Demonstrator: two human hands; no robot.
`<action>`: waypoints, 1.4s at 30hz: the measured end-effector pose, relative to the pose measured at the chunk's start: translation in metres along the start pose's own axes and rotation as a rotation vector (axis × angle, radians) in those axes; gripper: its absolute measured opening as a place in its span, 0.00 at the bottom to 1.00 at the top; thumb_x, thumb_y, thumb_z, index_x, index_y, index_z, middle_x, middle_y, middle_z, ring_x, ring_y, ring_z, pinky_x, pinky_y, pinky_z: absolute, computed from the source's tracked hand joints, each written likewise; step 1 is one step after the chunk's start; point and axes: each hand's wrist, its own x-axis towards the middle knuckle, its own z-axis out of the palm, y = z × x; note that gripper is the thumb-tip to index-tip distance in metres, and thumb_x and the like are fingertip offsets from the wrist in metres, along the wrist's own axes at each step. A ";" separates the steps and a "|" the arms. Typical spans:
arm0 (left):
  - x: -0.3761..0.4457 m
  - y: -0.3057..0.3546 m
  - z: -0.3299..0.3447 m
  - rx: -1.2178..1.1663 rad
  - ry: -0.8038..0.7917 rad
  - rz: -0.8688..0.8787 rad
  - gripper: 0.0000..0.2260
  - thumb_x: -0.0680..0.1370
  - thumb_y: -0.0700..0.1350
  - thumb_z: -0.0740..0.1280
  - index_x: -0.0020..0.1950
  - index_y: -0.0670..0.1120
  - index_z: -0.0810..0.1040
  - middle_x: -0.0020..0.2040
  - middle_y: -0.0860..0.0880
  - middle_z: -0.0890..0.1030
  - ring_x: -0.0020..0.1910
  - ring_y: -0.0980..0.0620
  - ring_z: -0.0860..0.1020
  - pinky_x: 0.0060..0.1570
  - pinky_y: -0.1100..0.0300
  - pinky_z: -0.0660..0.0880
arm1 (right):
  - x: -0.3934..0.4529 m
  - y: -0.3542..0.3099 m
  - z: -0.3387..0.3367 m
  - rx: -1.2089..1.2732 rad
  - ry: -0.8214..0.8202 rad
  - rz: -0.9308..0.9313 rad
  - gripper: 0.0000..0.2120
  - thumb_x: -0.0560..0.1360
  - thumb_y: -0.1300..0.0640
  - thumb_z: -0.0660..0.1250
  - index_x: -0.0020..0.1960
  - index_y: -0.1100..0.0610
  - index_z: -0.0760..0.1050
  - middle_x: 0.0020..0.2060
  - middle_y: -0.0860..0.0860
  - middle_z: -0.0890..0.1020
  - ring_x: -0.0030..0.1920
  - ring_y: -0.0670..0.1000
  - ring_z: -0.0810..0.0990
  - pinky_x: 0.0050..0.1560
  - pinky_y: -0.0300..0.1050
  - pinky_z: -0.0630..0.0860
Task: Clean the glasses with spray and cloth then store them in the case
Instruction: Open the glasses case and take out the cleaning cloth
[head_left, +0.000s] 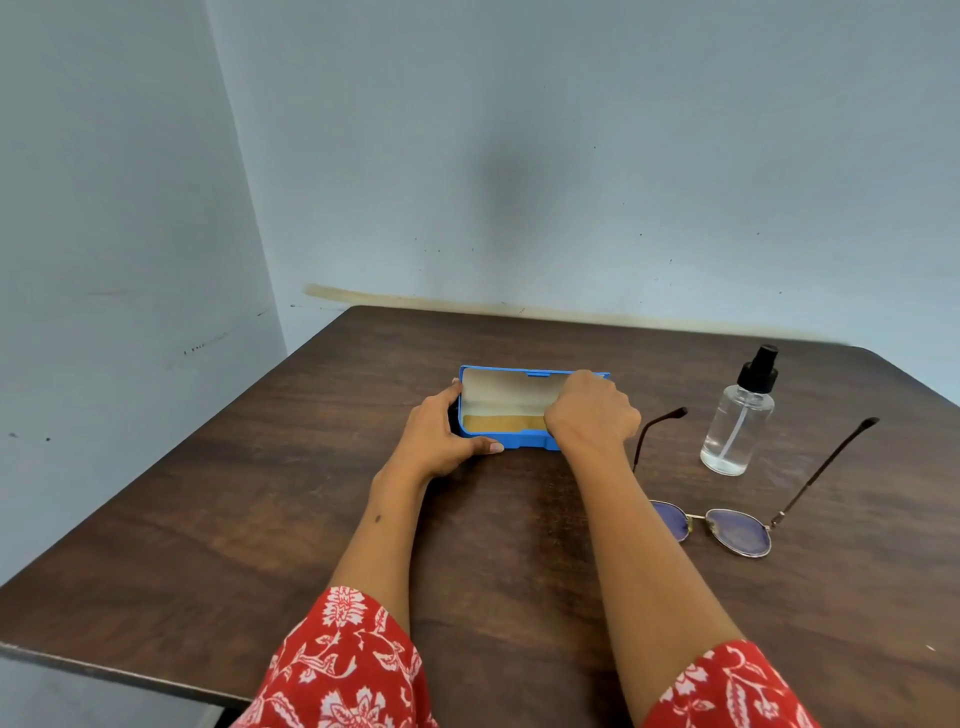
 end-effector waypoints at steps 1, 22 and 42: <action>0.001 0.000 0.000 0.001 0.000 0.000 0.46 0.65 0.45 0.79 0.76 0.44 0.57 0.75 0.47 0.62 0.74 0.47 0.61 0.72 0.51 0.61 | -0.002 -0.001 -0.002 0.010 0.009 -0.001 0.12 0.75 0.63 0.63 0.59 0.59 0.73 0.58 0.56 0.77 0.59 0.57 0.75 0.44 0.45 0.67; -0.016 0.008 -0.001 0.066 -0.030 -0.078 0.54 0.67 0.44 0.77 0.76 0.44 0.37 0.78 0.47 0.43 0.77 0.47 0.45 0.75 0.49 0.49 | -0.039 0.001 -0.103 0.281 0.206 -0.336 0.08 0.72 0.59 0.67 0.51 0.57 0.78 0.42 0.53 0.78 0.44 0.54 0.75 0.40 0.42 0.67; -0.175 0.099 0.034 -0.812 -0.216 0.010 0.13 0.67 0.42 0.71 0.49 0.39 0.81 0.45 0.40 0.85 0.41 0.49 0.84 0.45 0.58 0.81 | -0.085 0.076 -0.092 0.331 0.050 -0.392 0.09 0.71 0.48 0.70 0.47 0.52 0.80 0.41 0.51 0.79 0.48 0.55 0.79 0.45 0.45 0.72</action>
